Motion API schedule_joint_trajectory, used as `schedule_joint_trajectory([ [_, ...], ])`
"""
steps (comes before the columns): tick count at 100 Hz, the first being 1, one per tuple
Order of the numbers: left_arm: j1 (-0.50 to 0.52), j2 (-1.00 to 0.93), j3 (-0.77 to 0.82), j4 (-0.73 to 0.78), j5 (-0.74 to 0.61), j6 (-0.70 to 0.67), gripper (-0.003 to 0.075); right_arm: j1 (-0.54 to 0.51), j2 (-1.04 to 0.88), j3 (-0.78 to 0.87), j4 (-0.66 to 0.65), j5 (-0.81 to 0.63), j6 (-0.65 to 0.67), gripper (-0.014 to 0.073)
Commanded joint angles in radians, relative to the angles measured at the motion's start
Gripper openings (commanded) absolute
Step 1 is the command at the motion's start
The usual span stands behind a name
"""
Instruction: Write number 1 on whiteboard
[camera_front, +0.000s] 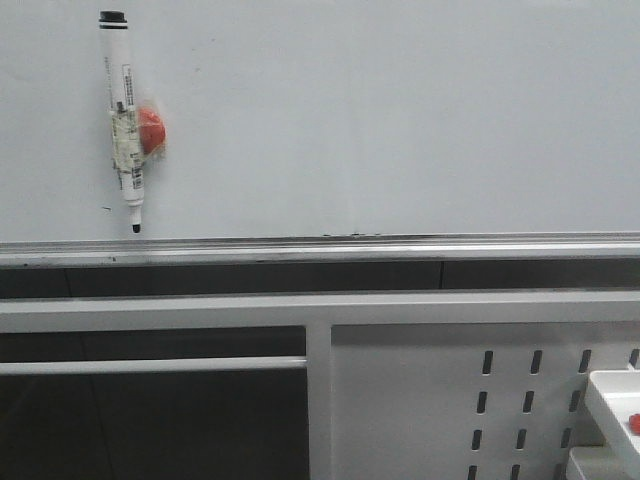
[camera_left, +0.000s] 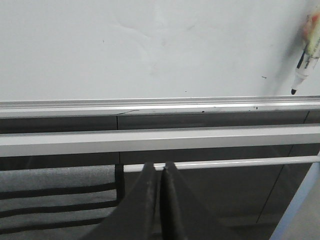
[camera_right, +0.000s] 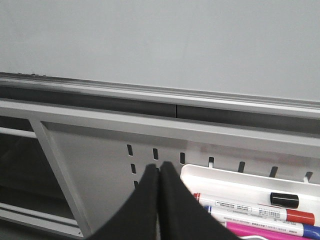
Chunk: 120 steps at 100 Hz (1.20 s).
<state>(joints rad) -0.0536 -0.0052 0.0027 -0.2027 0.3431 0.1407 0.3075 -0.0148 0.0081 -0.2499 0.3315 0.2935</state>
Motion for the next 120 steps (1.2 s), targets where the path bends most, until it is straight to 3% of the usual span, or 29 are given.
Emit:
schedule_joint_trajectory([
  [1, 0.004, -0.022, 0.036, -0.012, -0.044, -0.008, -0.0020, -0.006, -0.016, 0.013, -0.023, -0.040, -0.009, -0.0051],
  [105, 0.004, -0.022, 0.036, -0.012, -0.044, -0.008, -0.0020, -0.006, -0.016, 0.013, -0.023, -0.044, -0.009, -0.0051],
  [115, 0.004, -0.022, 0.036, -0.029, -0.052, -0.008, -0.0020, -0.006, -0.016, 0.013, -0.019, -0.115, -0.009, -0.0051],
  [120, 0.004, -0.022, 0.036, -0.142, -0.101, -0.008, -0.0020, -0.006, -0.016, 0.013, 0.019, -0.209, -0.009, -0.0051],
])
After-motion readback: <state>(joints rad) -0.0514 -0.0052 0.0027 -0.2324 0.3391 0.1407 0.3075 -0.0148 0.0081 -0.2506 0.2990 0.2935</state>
